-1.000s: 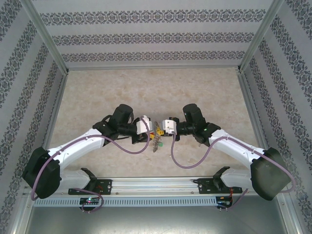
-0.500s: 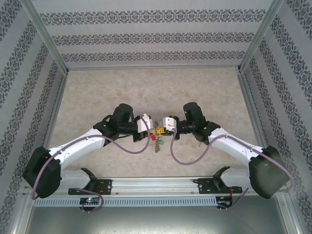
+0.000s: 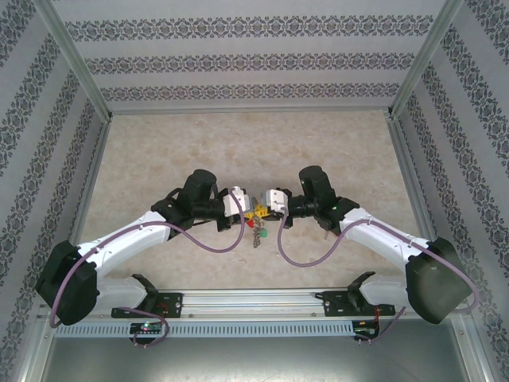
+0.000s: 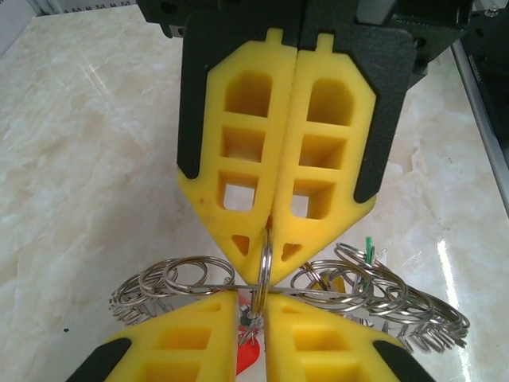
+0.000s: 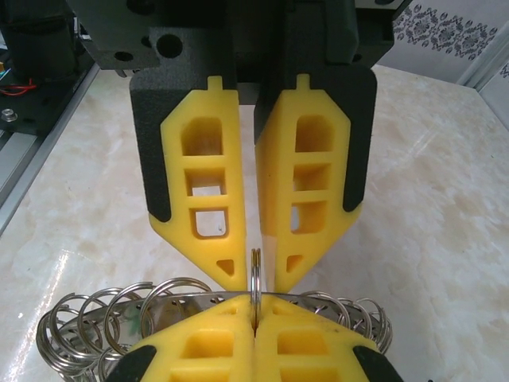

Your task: Put the keys on the keyring

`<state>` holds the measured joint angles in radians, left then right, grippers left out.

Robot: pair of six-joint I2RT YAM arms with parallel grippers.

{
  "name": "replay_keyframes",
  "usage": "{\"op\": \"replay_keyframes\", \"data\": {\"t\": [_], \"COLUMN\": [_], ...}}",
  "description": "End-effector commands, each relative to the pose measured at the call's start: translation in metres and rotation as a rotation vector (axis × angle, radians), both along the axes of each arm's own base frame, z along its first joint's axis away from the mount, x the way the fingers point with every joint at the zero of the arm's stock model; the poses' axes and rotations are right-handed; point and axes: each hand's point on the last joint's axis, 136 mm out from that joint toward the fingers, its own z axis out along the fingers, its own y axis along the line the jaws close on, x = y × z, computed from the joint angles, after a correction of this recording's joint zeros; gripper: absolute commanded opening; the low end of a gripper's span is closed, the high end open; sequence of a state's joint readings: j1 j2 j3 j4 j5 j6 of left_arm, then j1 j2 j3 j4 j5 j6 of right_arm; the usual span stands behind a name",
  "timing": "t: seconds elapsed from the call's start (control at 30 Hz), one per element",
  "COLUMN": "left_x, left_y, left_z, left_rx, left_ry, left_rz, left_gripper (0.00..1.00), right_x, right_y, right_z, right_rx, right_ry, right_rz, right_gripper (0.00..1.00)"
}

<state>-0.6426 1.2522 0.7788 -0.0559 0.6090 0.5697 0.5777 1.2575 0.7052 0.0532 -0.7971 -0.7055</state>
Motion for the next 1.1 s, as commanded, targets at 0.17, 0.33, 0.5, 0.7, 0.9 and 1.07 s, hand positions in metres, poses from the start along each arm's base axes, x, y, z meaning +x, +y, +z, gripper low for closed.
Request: {"op": "replay_keyframes", "data": {"t": [0.17,0.33,0.5,0.7,0.9,1.07], "left_x": [-0.003,-0.002,-0.002,-0.002,-0.006,-0.01], "left_y": [-0.011,-0.008,-0.001,0.007,0.017,0.023], "left_z": [0.019,0.018,0.017,0.015,-0.001,-0.016], "left_rx": [-0.033,-0.011,0.042,0.133,0.256,0.356], "left_ry": [-0.06,-0.066,-0.078,-0.066,-0.019,0.027], "left_rz": [-0.039,-0.023,-0.012,-0.014,-0.038,-0.064], "left_gripper": [0.03,0.0,0.0,0.0,0.0,0.0], "right_x": [0.0,0.005,0.008,0.005,0.002,0.0], "right_y": [0.007,0.004,-0.004,-0.012,-0.013,-0.007], "right_z": [0.022,0.019,0.019,0.026,0.028,0.022], "right_rx": [0.063,0.035,-0.029,-0.081,-0.057,-0.045], "right_ry": [0.003,-0.009,-0.064,-0.141,-0.1,-0.062], "right_rz": [0.047,0.008,-0.047,-0.073,-0.076,-0.064], "right_gripper": [0.0,0.12,0.19,0.19,0.18,0.18]}}
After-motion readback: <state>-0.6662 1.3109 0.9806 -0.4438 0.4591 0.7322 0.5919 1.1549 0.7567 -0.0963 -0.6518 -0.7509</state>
